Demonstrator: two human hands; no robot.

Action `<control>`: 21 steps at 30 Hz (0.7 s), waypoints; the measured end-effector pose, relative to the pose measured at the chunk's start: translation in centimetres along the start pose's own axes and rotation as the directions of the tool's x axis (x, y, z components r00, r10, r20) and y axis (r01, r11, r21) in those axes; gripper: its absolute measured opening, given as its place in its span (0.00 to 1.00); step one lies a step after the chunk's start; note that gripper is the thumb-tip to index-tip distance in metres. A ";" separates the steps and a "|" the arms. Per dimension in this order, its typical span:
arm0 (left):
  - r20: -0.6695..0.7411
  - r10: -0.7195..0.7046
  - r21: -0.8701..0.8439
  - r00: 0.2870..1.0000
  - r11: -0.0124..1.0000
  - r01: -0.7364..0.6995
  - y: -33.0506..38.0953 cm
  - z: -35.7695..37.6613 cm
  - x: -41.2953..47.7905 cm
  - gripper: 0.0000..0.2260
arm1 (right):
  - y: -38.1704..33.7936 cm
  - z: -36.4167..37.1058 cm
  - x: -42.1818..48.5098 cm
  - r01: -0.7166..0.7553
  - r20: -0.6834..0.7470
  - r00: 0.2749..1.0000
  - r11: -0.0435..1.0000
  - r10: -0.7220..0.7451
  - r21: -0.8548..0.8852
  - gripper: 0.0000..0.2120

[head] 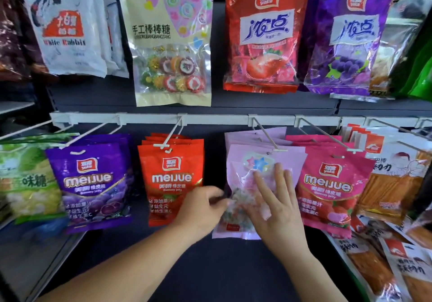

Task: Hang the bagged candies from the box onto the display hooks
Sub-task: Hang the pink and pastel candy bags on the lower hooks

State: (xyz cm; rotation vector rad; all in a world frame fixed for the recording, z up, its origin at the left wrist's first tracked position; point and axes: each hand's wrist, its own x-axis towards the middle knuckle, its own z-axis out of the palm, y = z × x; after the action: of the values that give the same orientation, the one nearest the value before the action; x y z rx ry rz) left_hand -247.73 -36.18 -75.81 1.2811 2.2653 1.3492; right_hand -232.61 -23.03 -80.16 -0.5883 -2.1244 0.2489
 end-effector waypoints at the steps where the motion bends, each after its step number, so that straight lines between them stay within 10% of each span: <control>1: -0.013 -0.001 -0.010 1.000 1.000 0.000 -0.5 0.5 -0.2 0.06 | 0.0 0.1 0.1 0.005 0.004 1.000 1.000 -0.005 0.015 0.39; 10: -0.053 -0.093 -0.216 0.994 0.973 0.080 -2.8 3.3 0.3 0.16 | 1.0 1.1 1.5 0.005 0.048 0.999 0.995 0.000 -0.099 0.43; 16: -0.168 -0.163 -0.045 0.972 0.986 0.158 -1.0 3.0 1.0 0.15 | 1.0 1.0 2.7 -0.085 0.174 0.983 0.990 0.064 0.114 0.40; 21: -0.270 0.238 0.101 0.933 0.971 -0.218 3.3 1.7 -2.6 0.05 | 0.9 -1.4 2.6 -0.102 0.168 0.984 0.967 0.063 0.233 0.34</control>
State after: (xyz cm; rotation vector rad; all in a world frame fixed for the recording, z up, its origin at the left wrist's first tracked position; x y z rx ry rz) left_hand -243.32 -36.49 -74.74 1.5008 2.4259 1.6385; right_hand -232.43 -21.00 -77.83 -0.5285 -2.1817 0.6105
